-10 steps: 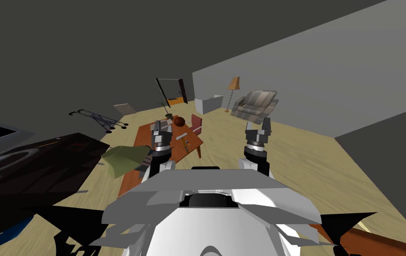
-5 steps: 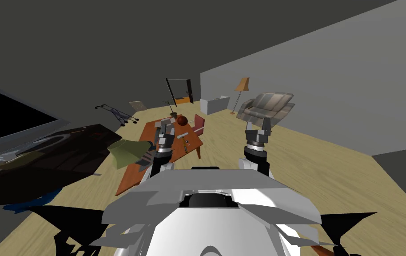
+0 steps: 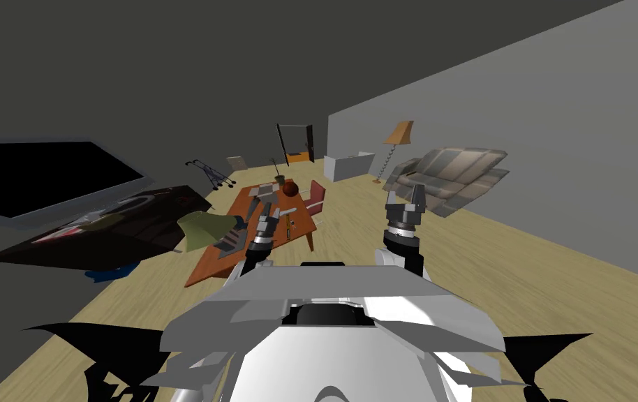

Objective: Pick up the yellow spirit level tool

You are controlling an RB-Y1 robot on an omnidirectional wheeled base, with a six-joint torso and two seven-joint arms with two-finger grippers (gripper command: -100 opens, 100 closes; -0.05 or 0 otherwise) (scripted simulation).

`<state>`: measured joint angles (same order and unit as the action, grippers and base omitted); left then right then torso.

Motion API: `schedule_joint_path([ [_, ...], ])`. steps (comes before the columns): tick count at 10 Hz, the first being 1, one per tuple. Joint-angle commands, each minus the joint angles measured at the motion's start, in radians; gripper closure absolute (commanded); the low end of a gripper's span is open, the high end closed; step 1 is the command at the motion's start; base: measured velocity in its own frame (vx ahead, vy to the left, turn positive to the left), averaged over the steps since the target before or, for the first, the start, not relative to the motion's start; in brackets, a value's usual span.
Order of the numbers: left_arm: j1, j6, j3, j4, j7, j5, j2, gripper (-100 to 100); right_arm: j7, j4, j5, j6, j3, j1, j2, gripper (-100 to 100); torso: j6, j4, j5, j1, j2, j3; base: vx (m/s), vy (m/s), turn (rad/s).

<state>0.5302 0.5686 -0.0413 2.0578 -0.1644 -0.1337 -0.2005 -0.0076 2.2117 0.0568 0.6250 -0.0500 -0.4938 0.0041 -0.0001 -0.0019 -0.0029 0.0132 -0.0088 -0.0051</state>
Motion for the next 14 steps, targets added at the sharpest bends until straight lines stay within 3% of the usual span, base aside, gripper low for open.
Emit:
schedule_joint_path([
  [1,0.008,0.013,-0.005,-0.029,-0.004,-0.008,-0.012,-100,0.000,0.000,0.000,0.000,0.000,0.000,0.000,0,0.000,0.000,0.000,0.000,0.000,0.000,0.078,-0.176,0.129],
  [11,0.027,0.085,-0.055,-0.294,-0.020,-0.100,-0.123,-100,0.000,0.000,0.000,0.000,0.000,0.000,0.000,0,0.000,0.000,0.001,-0.005,0.002,0.001,0.045,-0.138,0.175],
  [12,0.031,0.098,-0.068,-0.334,-0.021,-0.121,-0.149,-100,0.000,0.000,0.000,0.000,0.000,0.000,0.000,0,0.001,0.000,0.001,-0.006,0.002,0.001,0.072,-0.188,0.184],
  [14,0.031,0.098,-0.068,-0.358,-0.021,-0.121,-0.149,-100,0.000,0.000,0.000,0.000,0.000,0.000,0.000,0,0.001,0.000,0.001,-0.006,0.000,0.000,0.036,-0.094,0.090],
])
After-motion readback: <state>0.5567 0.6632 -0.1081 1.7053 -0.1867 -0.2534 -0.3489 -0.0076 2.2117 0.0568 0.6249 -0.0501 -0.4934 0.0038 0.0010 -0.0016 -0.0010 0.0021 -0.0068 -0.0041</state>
